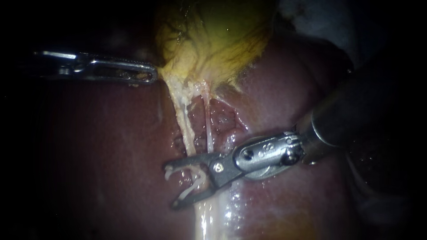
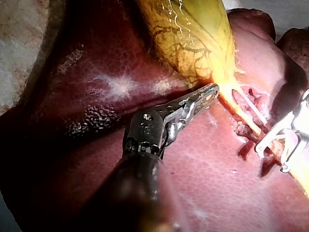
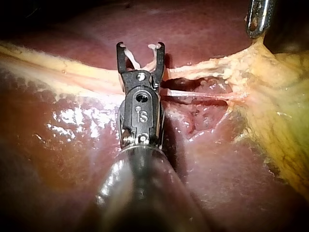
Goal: Clipping first clip left tube
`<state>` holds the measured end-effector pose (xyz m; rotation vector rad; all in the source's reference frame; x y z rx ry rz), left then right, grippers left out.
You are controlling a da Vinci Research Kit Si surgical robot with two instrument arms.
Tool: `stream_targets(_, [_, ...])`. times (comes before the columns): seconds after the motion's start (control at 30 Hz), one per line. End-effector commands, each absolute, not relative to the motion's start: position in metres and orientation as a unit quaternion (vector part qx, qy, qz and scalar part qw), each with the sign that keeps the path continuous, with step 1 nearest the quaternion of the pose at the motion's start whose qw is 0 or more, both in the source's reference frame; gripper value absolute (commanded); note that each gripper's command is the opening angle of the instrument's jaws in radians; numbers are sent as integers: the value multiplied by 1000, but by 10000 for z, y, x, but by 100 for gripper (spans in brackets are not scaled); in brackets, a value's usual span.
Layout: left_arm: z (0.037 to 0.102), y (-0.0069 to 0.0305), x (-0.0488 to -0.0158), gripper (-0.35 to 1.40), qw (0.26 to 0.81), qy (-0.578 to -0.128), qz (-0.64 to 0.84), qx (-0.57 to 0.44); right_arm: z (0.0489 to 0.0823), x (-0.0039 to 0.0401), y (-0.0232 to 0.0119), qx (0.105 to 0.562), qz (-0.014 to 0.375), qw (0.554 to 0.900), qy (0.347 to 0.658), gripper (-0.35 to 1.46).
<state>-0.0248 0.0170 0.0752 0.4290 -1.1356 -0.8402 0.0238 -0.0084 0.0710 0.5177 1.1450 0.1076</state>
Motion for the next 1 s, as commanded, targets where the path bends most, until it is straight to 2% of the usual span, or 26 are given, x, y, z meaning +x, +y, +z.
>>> stream_targets(0.03, [752,170,-248,-35,740,-518,-383,196,709,238,-84,244,56,807,534,49])
stream_targets(0.13, [751,170,-247,-35,740,-518,-383,196,705,237,-81,265,61,803,531,48])
stream_targets(0.3, [751,170,-247,-35,740,-518,-383,196,700,233,-68,356,76,779,510,49])
stream_targets(0.4, [751,170,-247,-35,740,-518,-383,196,697,225,-61,384,70,771,504,49])
stream_targets(0.7, [751,170,-245,-35,740,-518,-382,196,681,205,-31,411,115,746,511,48])
stream_targets(1.0, [751,170,-245,-35,740,-518,-382,196,697,185,-16,423,151,742,498,47])
